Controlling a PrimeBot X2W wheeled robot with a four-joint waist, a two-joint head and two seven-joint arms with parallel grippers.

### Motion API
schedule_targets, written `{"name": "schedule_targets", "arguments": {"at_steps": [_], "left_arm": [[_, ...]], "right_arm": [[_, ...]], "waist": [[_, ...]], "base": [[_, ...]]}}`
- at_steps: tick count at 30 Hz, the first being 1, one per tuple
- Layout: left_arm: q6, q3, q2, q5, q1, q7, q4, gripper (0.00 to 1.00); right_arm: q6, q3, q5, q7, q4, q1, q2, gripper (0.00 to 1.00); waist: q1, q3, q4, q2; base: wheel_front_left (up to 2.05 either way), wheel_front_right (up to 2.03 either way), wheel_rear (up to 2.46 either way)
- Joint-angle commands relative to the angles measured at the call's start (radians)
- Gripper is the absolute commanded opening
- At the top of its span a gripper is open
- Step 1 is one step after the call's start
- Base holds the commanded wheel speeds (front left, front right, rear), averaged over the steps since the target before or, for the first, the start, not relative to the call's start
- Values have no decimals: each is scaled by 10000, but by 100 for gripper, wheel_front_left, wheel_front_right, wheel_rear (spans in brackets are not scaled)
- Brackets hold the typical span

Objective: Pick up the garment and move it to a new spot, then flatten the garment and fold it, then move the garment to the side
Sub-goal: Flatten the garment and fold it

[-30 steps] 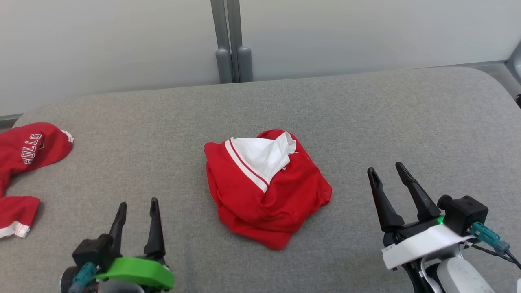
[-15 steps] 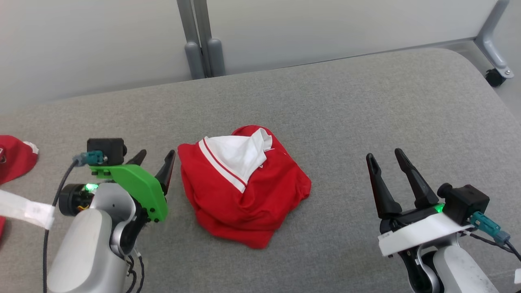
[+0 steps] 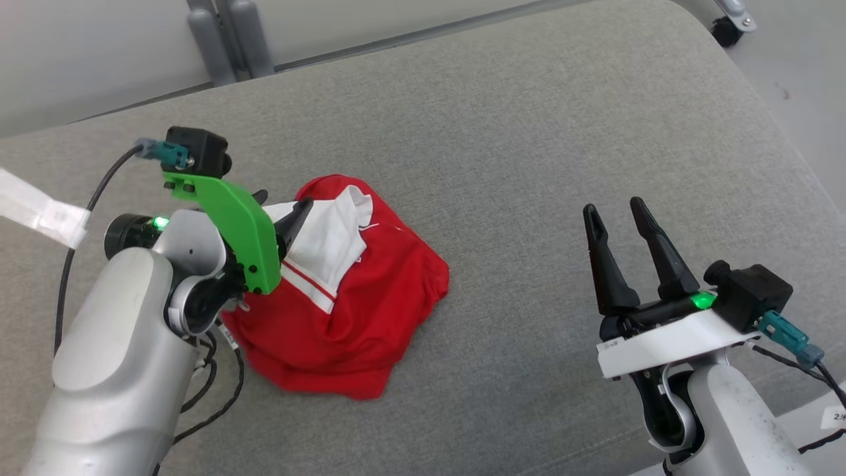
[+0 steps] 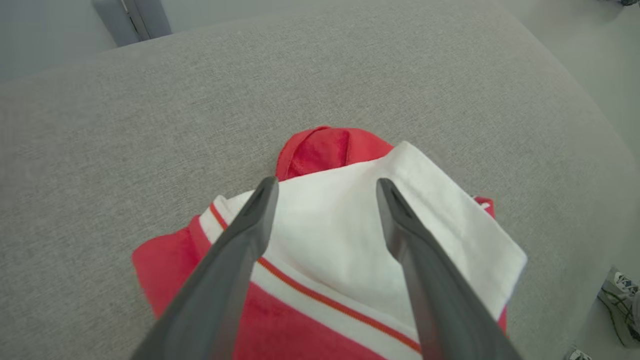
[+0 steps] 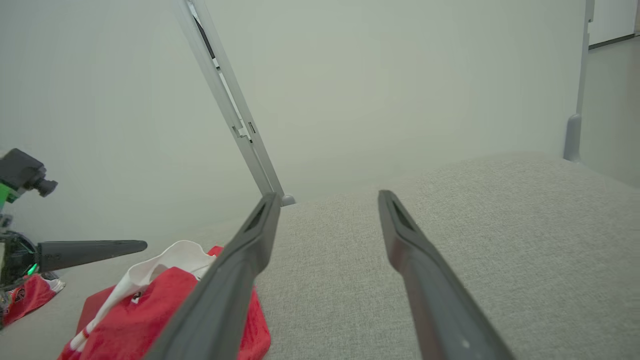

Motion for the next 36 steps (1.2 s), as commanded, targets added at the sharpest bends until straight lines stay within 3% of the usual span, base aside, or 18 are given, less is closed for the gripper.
{"name": "schedule_targets", "arguments": {"at_steps": [1, 10, 14, 16, 17, 25, 31, 36], "left_arm": [[-41, -128, 76, -193, -282, 139, -50, 100], [-42, -838, 48, -707, -880, 761, 23, 100], [36, -1311, 457, -286, -996, 1391, 377, 100], [99, -1289, 418, -239, -1063, 1263, 404, 29], [109, -1254, 389, -275, -1075, 1214, 406, 0], [-5, -1461, 359, -715, -926, 933, -239, 0], [75, -1085, 792, -939, -506, 352, -1070, 0], [383, -436, 1467, -1096, 186, -52, -1692, 0]], "right_arm": [[1, -4, 43, -28, -18, -159, 45, 100], [1, -30, 38, -29, -82, -304, 222, 100], [1, -35, 38, -28, -31, -283, 289, 100], [1, -93, 14, -28, -13, -227, 300, 100], [1, -117, 2, -28, -5, -187, 302, 100], [1, -193, -52, -29, 129, 181, 0, 100], [1, -237, -92, -28, 155, 440, -299, 100], [1, -166, -95, -28, 109, 489, -478, 100]], "waist": [[0, 539, -590, 0], [0, 734, -964, 0], [0, 715, -1045, 0], [0, 649, -999, 0], [0, 612, -965, 0], [0, -130, 24, 0], [0, -597, 1278, 0], [0, -723, 2189, 0]], "base": [[0, 0, 0], [0, 0, 0], [0, 0, 0], [0, 0, 0], [0, 0, 0], [0, 0, 0], [0, 0, 0], [0, 0, 0]]}}
